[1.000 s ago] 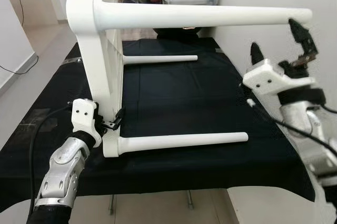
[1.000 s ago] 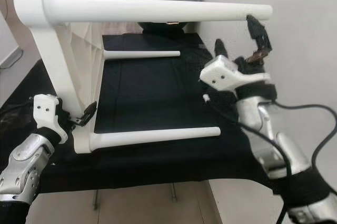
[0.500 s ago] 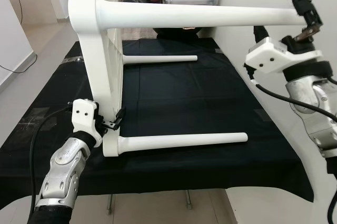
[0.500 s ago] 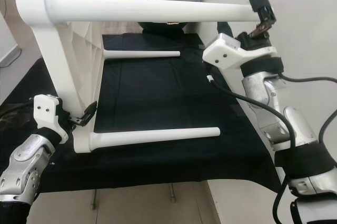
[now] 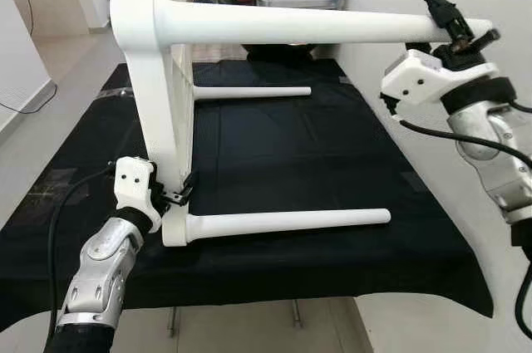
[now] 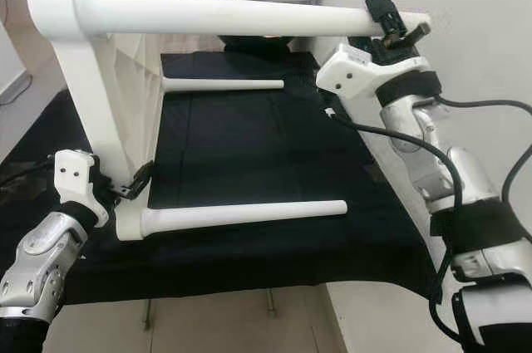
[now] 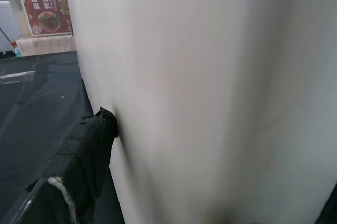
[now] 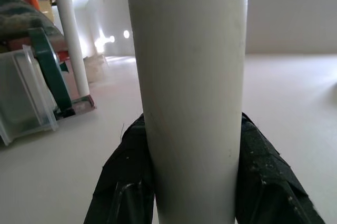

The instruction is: Building children table

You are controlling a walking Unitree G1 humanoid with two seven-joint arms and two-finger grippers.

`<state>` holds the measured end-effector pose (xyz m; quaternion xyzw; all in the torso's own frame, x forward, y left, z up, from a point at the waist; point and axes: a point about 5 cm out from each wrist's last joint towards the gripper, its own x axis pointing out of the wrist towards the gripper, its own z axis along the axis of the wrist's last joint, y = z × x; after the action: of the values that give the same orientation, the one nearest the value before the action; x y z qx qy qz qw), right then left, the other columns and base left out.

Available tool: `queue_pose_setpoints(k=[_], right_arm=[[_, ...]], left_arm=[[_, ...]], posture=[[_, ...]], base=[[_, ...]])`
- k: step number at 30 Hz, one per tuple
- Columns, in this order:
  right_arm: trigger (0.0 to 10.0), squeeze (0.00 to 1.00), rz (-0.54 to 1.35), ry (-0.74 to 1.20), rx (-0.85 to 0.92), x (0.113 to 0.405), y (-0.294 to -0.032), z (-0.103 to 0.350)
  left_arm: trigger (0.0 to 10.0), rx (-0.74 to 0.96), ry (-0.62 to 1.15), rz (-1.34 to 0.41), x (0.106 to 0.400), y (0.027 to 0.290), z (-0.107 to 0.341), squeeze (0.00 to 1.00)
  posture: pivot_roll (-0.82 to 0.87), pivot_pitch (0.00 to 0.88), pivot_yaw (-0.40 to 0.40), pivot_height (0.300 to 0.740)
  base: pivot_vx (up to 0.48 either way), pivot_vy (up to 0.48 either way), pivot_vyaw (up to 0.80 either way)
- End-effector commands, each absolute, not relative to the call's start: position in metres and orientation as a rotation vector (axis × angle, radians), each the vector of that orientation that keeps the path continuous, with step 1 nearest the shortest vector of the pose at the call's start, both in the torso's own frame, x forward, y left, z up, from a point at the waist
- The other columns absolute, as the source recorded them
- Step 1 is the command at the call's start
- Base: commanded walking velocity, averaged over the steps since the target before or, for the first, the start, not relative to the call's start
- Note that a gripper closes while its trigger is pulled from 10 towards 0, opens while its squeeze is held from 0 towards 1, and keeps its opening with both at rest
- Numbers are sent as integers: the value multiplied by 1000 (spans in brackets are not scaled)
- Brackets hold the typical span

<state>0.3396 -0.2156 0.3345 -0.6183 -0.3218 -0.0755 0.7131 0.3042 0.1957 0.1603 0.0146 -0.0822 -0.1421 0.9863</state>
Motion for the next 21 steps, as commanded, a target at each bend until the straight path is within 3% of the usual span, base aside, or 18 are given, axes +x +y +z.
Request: queue_pose_setpoints(k=[1, 14, 21], right_arm=[[0, 0, -106, -689, -1360, 344, -211, 325], [0, 0, -93, -661, -1331, 351, -218, 330], [0, 0, -64, -514, -1073, 365, -226, 326]], left_arm=[[10000, 39, -160, -299, 305, 191, 158, 0], [10000, 69, -146, -305, 307, 196, 156, 0], [10000, 200, -172, -300, 314, 225, 180, 0]], posture=[[-32, 0, -73, 740], [-31, 0, -68, 740], [-7, 0, -67, 740]], base=[[0, 0, 0], [0, 0, 0], [0, 0, 0]])
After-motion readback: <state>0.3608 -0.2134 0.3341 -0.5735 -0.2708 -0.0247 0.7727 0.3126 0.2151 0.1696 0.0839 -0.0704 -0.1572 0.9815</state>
